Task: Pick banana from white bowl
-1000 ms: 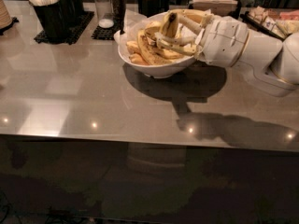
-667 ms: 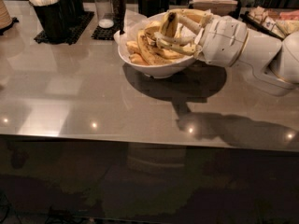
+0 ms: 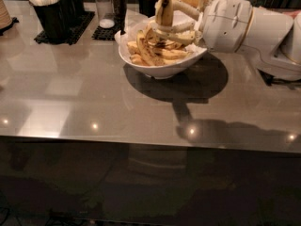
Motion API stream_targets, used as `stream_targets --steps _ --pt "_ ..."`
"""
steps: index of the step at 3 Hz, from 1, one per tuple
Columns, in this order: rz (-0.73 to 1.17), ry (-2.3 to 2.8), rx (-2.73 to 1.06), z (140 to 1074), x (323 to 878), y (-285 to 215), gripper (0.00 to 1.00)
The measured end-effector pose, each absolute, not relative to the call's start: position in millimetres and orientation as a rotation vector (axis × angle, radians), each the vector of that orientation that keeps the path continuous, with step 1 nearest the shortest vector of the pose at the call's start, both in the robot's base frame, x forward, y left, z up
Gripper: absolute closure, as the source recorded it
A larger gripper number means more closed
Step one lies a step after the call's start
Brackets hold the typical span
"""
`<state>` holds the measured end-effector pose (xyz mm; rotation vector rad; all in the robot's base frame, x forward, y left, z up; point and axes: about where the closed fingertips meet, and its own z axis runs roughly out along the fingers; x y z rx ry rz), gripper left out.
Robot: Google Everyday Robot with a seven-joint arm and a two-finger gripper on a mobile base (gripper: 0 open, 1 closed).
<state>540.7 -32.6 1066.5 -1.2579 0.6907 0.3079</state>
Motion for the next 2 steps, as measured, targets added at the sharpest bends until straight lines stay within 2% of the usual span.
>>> stream_targets --steps 2 --pt "0.325 0.771 -1.25 1052 563 -47 1.0"
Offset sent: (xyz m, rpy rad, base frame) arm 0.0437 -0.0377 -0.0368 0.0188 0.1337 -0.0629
